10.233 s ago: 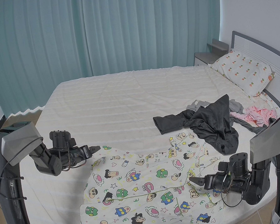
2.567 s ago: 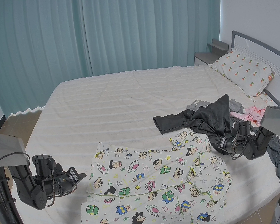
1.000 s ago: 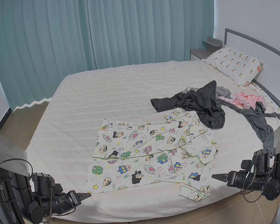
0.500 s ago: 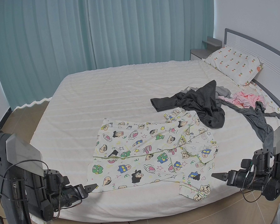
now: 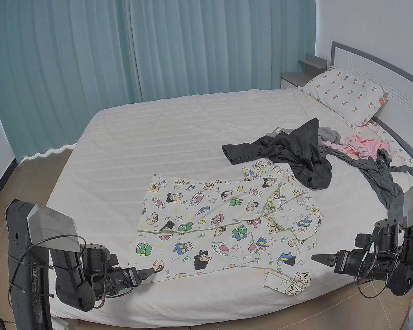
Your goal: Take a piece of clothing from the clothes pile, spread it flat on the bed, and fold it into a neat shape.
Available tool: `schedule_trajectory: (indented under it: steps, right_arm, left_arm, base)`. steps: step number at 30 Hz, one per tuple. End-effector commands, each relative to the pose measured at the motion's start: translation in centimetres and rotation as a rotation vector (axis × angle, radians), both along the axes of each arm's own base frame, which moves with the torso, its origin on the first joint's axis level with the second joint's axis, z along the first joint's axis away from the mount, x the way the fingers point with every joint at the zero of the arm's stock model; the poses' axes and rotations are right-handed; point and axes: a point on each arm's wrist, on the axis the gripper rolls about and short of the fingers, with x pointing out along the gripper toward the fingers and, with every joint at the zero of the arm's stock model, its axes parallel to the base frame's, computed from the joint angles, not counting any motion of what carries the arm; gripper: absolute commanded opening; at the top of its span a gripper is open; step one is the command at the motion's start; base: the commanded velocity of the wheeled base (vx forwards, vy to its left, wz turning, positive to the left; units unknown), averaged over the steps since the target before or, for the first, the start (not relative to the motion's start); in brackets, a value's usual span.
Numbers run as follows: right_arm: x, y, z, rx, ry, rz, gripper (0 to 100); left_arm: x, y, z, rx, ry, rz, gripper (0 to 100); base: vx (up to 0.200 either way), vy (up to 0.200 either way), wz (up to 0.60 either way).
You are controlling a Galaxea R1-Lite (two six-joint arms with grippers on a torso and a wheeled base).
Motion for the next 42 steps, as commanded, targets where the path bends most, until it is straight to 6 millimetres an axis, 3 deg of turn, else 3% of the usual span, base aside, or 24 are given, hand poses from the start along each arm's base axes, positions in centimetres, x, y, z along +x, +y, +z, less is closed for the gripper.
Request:
schedule_trajectory:
  steps: [1, 12, 13, 19, 26, 33, 37, 42]
  right_arm:
    - [-0.4, -0.1, -0.1, -0.002, 0.015, 0.0, 100]
    - [-0.4, -0.1, -0.3, -0.003, 0.025, 0.0, 100]
    - [-0.4, -0.1, -0.3, -0.003, 0.025, 0.0, 100]
    - [-0.4, 0.2, -1.4, -0.014, 0.076, 0.012, 100]
    - [-0.6, 0.9, -1.5, -0.017, 0.075, 0.051, 100]
    - [-0.4, 2.2, -4.3, -0.052, 0.153, 0.11, 100]
    - [1.7, 2.9, -6.5, -0.135, 0.122, 0.058, 100]
    - [1.8, 3.4, -6.7, -0.153, 0.116, 0.083, 100]
  left_arm:
    - [0.8, -0.5, 0.0, 0.001, -0.013, -0.018, 100]
    - [0.7, -1.3, 0.0, 0.001, -0.015, -0.039, 100]
    - [0.7, -1.3, 0.0, 0.001, -0.015, -0.039, 0]
    - [0.2, -1.2, 0.4, -0.007, -0.003, -0.031, 0]
    - [-0.4, -1.0, 1.2, -0.071, 0.021, 0.029, 0]
    - [0.1, -1.0, 2.2, -0.179, -0.014, 0.123, 0]
    - [0.1, -0.6, 2.7, -0.216, -0.07, 0.153, 0]
    - [-0.3, -0.4, 3.0, -0.229, -0.091, 0.163, 0]
  base:
    - [0.0, 0.0, 0.0]
    - [0.0, 0.0, 0.0]
    - [0.0, 0.0, 0.0]
    - [0.0, 0.0, 0.0]
    - [0.0, 0.0, 0.0]
    - [0.0, 0.0, 0.0]
    - [0.0, 0.0, 0.0]
    - [0.0, 0.0, 0.0]
